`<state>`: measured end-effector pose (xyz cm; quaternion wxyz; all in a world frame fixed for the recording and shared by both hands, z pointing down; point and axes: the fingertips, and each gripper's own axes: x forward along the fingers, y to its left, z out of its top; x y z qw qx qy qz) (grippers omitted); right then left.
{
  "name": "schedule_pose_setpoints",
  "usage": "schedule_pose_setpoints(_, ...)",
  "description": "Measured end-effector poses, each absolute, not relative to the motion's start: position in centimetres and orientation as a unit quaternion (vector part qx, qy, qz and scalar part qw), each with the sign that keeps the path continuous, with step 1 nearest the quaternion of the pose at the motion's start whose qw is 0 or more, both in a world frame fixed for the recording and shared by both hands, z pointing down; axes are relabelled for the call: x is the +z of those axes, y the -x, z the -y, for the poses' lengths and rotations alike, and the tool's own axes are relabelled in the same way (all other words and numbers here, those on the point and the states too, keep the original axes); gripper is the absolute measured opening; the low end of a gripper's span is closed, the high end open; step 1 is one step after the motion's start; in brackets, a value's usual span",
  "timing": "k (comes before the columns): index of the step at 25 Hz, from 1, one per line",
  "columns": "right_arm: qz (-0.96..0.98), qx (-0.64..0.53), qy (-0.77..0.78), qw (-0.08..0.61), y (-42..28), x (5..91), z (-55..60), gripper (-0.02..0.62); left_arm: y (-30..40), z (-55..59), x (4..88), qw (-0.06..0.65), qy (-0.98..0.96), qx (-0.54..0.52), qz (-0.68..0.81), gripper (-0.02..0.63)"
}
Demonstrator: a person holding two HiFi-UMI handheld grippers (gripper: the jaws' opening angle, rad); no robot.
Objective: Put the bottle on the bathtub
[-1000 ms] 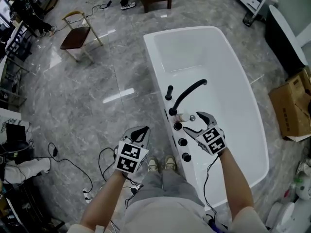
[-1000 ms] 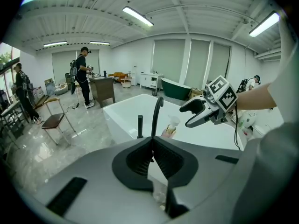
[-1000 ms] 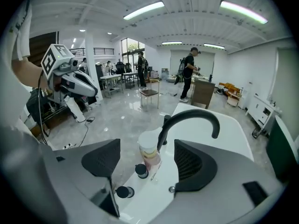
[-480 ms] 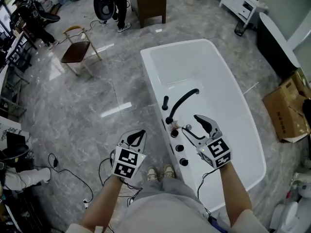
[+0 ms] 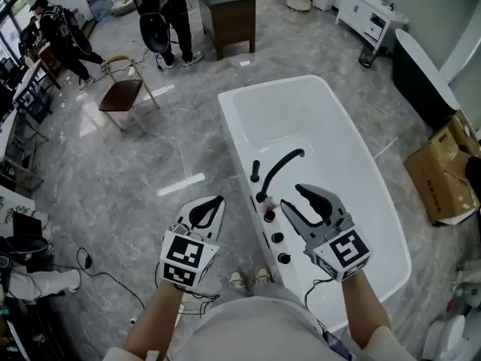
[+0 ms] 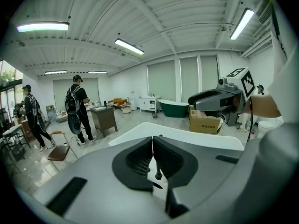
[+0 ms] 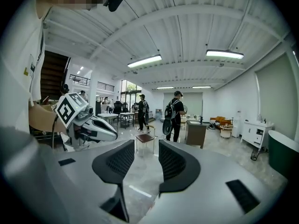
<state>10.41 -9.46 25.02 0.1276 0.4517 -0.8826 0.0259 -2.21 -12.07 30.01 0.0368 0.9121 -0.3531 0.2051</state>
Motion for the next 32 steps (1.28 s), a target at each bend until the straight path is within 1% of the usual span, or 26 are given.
schedule_pose_setpoints(6,0.891,0.009,-0.442,0.105,-9.1,21.7,7.4,0.172,2.3,10.9,26.1,0.016,-0.917,0.174,0.359,0.020)
schedule_pose_setpoints(9,0.883,0.021,-0.463,0.076,-9.5,20.6,6.7,0.156,2.6,10.4,25.1,0.008,-0.917,0.165,0.363,0.020)
schedule_pose_setpoints(11,0.876,0.030,-0.478,0.057,-9.8,20.0,6.4,0.130,2.8,10.1,24.5,0.005,-0.917,0.159,0.365,0.020)
schedule_pose_setpoints(12,0.875,0.035,-0.481,0.050,-9.9,19.8,6.1,0.103,2.9,9.9,24.1,0.003,-0.917,0.157,0.367,0.021)
schedule_pose_setpoints(13,0.875,0.041,-0.479,0.045,-9.8,19.7,5.9,0.044,3.0,9.7,23.8,0.001,-0.917,0.155,0.368,0.020)
schedule_pose_setpoints(14,0.878,0.047,-0.475,0.042,-9.7,19.6,5.6,0.036,3.1,9.5,23.5,-0.003,-0.917,0.153,0.369,0.021)
schedule_pose_setpoints(21,0.882,0.079,-0.465,0.000,-8.8,18.6,4.0,0.029,2.5,7.9,21.7,-0.007,-0.923,0.138,0.359,0.020)
schedule_pose_setpoints(25,0.886,0.078,-0.458,0.001,-7.9,18.0,3.4,0.028,2.0,7.0,21.2,-0.023,-0.926,0.141,0.349,0.020)
schedule_pose_setpoints(32,0.885,0.071,-0.460,0.010,-8.5,17.9,3.3,0.028,1.4,6.1,21.6,-0.015,-0.925,0.146,0.351,0.020)
